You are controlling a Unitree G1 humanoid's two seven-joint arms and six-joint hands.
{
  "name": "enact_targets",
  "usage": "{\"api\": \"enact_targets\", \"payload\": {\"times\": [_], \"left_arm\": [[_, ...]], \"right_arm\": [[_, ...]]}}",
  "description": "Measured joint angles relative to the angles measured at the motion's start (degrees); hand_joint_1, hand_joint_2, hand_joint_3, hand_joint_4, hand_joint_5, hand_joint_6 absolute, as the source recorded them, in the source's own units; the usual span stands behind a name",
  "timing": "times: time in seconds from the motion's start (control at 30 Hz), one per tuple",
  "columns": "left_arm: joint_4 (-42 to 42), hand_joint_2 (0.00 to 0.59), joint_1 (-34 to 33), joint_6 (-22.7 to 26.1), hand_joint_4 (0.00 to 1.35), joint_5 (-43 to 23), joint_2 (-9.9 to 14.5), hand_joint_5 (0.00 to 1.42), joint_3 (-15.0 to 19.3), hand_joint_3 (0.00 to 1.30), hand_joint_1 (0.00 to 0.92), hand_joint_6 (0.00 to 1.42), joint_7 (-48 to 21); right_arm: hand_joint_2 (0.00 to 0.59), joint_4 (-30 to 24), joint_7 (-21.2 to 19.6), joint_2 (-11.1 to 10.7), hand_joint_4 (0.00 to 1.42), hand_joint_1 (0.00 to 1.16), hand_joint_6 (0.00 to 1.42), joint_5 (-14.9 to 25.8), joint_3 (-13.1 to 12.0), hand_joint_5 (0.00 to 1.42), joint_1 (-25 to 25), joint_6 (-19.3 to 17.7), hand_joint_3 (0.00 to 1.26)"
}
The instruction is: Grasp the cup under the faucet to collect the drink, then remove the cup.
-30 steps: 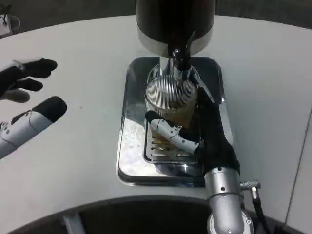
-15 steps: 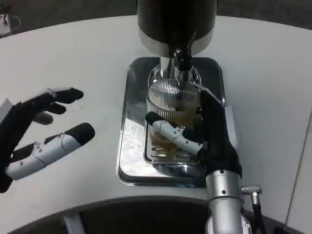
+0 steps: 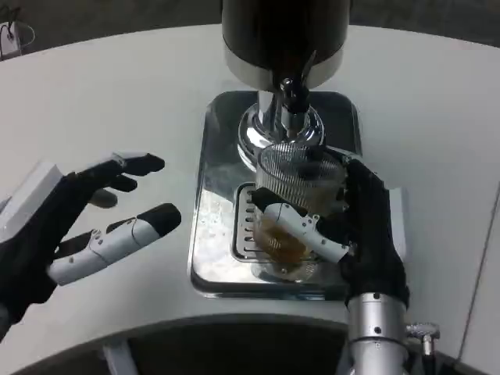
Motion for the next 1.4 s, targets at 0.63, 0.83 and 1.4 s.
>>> {"api": "enact_targets", "payload": {"times": [0.63,0.83,1.4], "left_arm": [[3.7,0.067,-2.6,-1.1,0.21,1.0,0.0,0.26,-2.1,0.28,0.000,0.35,0.0],[4.1,0.068,-3.9,-1.0,0.16,2.4,0.1,0.22,-3.7,0.25,0.000,0.32,0.0],[0.4,0.066,-3.9,0.8,0.00,5.4,4.7,0.03,-6.4,0.10,0.000,0.19,-5.7]], "right_arm": [[0.208,-13.4,4.3,-2.4,1.10,0.93,1.42,0.9,-1.0,1.25,9.3,2.3,0.91],[0.209,-18.7,7.6,-3.0,1.13,0.93,1.42,2.4,-1.8,1.28,13.3,2.8,0.94],[0.194,-36.2,16.6,-4.3,1.16,0.94,1.42,4.7,-4.8,1.31,25.2,4.3,0.97]]}}
